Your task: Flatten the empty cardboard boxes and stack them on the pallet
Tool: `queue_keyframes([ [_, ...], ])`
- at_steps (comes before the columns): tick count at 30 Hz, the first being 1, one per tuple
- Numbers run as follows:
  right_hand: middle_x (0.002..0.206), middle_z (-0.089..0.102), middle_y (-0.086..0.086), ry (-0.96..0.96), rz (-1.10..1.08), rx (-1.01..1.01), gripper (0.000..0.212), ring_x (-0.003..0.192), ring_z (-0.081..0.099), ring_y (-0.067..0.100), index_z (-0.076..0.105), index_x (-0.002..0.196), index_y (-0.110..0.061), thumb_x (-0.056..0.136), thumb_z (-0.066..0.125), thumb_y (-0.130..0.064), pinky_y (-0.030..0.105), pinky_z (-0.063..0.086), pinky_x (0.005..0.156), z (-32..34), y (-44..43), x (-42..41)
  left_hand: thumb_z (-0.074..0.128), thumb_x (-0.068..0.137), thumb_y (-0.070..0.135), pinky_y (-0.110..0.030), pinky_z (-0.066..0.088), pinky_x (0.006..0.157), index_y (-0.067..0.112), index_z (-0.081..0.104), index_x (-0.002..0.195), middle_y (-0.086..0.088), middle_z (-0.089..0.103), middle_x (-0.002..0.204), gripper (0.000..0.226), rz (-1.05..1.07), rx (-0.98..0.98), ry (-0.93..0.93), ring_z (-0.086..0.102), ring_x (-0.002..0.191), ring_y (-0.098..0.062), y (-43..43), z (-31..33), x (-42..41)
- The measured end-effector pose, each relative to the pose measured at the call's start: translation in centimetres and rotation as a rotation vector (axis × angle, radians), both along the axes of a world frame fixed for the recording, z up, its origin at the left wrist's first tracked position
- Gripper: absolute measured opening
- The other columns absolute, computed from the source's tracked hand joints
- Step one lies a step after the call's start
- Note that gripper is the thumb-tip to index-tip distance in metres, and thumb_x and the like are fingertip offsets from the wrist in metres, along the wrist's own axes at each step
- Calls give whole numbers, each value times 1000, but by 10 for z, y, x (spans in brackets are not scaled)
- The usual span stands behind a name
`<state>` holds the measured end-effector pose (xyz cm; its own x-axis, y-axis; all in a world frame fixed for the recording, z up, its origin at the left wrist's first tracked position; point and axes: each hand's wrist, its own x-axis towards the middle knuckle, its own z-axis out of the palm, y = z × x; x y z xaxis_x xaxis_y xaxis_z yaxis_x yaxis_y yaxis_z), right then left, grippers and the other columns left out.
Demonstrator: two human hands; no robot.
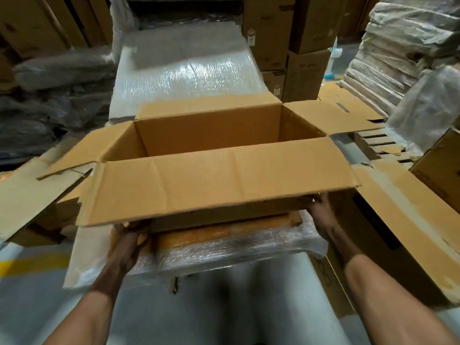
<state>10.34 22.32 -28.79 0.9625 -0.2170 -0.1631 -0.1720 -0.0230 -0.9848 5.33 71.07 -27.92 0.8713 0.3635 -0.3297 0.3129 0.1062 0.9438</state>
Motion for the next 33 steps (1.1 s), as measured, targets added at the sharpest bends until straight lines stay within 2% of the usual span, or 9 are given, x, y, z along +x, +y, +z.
queue_keyframes([
  [2, 127, 60, 0, -15, -10, 33, 56, 111, 61, 16, 33, 136, -24, 95, 68, -8, 29, 54, 81, 21, 5, 0, 68, 88, -2, -53, 54, 85, 20, 39, 125, -10, 59, 135, 52, 59, -39, -35, 64, 108, -18, -3, 24, 4],
  [7, 125, 58, 4, -15, -6, -71, 64, 103, 63, 18, 34, 141, -30, 92, 74, -29, 32, 53, 73, 58, 9, 1, 83, 81, 17, -63, 55, 91, 25, 42, 117, -15, 62, 131, 56, 114, -9, -94, 65, 115, -29, 4, 60, -1],
  [11, 126, 61, 6, -57, -4, -232, 64, 103, 66, 24, 41, 138, -29, 87, 77, -44, 46, 60, 82, 91, 14, 12, 85, 80, 19, -51, 60, 83, 16, 45, 120, -11, 65, 121, 57, 118, 84, -121, 67, 105, -28, 9, 94, -3],
  [14, 124, 61, 2, -38, -31, -378, 66, 101, 65, 24, 47, 139, -29, 84, 75, -54, 48, 60, 78, 115, 18, 25, 86, 78, 21, -37, 61, 57, 13, 46, 119, -15, 67, 115, 58, 111, 171, -111, 71, 86, -29, 18, 119, -2],
  [17, 122, 61, 2, 22, -19, -439, 72, 104, 64, 27, 49, 142, -28, 82, 75, -58, 43, 60, 71, 134, 21, 34, 90, 73, 30, -38, 61, 53, 11, 50, 120, -15, 67, 112, 65, 112, 278, -65, 71, 84, -32, 28, 141, -1],
  [24, 136, 57, 5, 23, -31, -584, 80, 121, 55, 30, 50, 146, -22, 83, 67, -69, 57, 53, 96, 133, 29, 40, 85, 78, 37, -36, 59, 46, 10, 48, 116, -1, 54, 102, 59, 3, 384, 78, 60, 89, -21, 32, 149, -11],
  [28, 133, 58, 2, -87, -71, -353, 73, 118, 56, 23, 51, 143, -22, 86, 65, -66, 43, 48, 93, 114, 35, 22, 81, 77, 51, -39, 58, 64, 16, 46, 126, -5, 55, 117, 69, 38, 418, 9, 60, 94, -20, 31, 131, -25],
  [31, 125, 65, -1, -139, -96, -14, 95, 110, 62, 19, 56, 138, -26, 63, 69, -83, 35, 48, 81, 86, 39, -9, 74, 71, 72, -44, 53, 80, 25, 47, 131, -3, 57, 122, 81, 69, 263, -97, 59, 108, -24, 29, 106, -48],
  [33, 124, 68, -7, -115, -80, 88, 106, 108, 64, 12, 54, 142, -29, 54, 74, -84, 34, 50, 80, 62, 43, -22, 70, 60, 87, -45, 53, 83, 41, 55, 119, 6, 59, 121, 76, 96, 195, -154, 58, 112, -19, 27, 87, -62],
])
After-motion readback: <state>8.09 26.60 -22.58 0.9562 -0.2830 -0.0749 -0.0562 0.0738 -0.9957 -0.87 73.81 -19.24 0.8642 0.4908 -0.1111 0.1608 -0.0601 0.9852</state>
